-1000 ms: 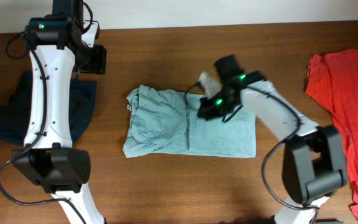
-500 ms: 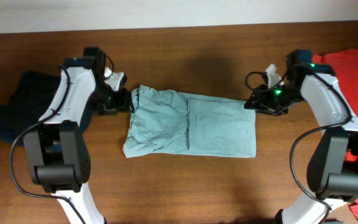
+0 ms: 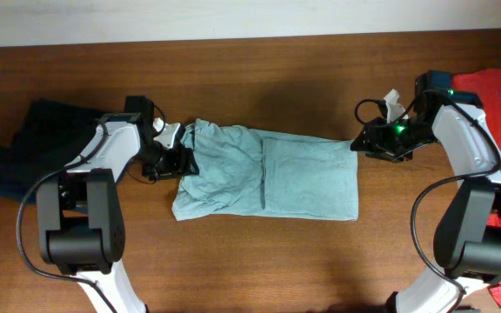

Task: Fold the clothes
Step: 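Grasp the left end of the strip with the left gripper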

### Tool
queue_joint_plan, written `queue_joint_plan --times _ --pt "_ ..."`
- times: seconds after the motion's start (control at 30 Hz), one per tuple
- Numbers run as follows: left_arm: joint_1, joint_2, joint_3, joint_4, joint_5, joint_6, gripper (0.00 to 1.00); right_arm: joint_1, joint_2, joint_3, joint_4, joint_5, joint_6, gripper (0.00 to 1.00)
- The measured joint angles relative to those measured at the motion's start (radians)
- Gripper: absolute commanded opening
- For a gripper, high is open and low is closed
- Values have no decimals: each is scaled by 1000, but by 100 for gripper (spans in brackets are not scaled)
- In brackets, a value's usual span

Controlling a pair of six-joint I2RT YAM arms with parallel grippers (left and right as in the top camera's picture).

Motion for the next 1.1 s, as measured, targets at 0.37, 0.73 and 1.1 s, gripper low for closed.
queue_joint_plan --times 0.37,0.73,1.1 --pt "0 0 -1 4 4 0 67 0 0 0 0 0 -1 53" --pt "0 0 -1 3 4 0 67 0 0 0 0 0 -1 54" --pt "0 0 -1 3 4 0 67 0 0 0 -5 0 -1 55"
